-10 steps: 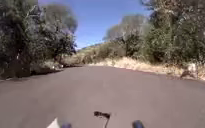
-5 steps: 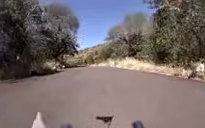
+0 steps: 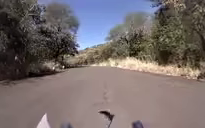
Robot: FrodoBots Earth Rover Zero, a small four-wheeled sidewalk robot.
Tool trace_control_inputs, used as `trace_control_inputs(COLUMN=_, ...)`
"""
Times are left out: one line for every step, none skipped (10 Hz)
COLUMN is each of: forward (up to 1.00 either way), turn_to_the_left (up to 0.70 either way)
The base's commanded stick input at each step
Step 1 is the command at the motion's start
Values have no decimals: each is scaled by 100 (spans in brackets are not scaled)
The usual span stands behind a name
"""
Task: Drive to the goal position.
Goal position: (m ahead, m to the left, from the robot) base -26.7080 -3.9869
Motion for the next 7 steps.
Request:
trace_control_inputs(forward=0, turn_to_the_left=-85)
trace_control_inputs(forward=0, turn_to_the_left=-85)
trace_control_inputs(forward=0, turn_to_the_left=-85)
trace_control_inputs(forward=0, turn_to_the_left=-85)
trace_control_inputs(forward=0, turn_to_the_left=-85)
trace_control_inputs(forward=0, turn_to_the_left=-85)
trace_control_inputs(forward=0, turn_to_the_left=-85)
